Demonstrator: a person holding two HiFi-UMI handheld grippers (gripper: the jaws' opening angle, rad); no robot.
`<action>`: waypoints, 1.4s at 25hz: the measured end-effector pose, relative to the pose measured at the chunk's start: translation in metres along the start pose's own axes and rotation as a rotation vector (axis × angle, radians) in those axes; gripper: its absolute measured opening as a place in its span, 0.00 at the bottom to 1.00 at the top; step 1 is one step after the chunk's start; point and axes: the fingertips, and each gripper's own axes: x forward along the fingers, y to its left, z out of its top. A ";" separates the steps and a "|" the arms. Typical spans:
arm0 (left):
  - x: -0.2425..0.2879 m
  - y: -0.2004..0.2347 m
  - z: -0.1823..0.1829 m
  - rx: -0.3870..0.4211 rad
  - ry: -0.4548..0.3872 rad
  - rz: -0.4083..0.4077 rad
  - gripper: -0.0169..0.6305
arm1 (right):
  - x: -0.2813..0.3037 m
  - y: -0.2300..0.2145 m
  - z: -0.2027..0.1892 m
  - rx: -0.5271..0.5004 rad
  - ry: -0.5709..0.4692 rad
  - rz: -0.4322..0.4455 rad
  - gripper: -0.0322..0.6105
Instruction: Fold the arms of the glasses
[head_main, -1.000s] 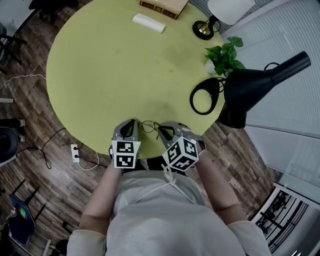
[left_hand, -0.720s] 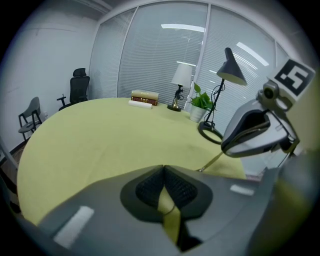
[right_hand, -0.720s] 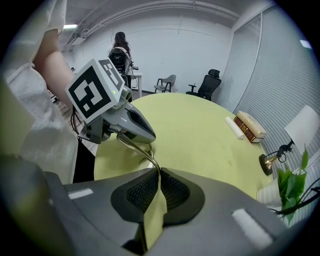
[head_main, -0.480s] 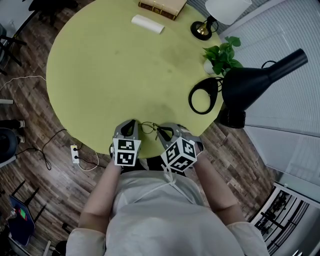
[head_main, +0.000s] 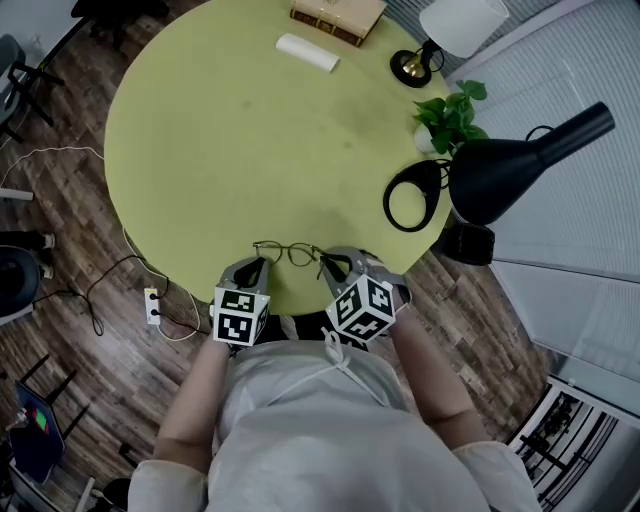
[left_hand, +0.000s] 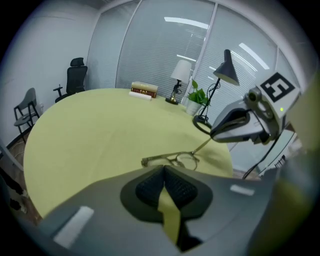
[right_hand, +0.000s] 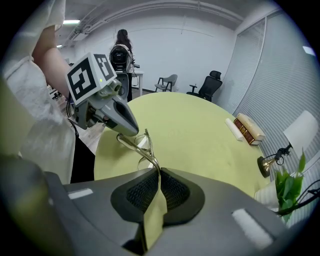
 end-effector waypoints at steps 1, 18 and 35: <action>0.001 0.001 -0.008 -0.004 0.025 -0.001 0.04 | 0.000 0.000 0.000 -0.002 0.000 0.000 0.08; 0.016 0.011 -0.028 -0.219 0.096 -0.039 0.04 | -0.004 0.007 0.013 -0.073 0.002 0.043 0.08; 0.016 0.009 -0.028 -0.143 0.073 -0.017 0.04 | 0.040 0.018 0.048 -0.150 0.061 0.110 0.09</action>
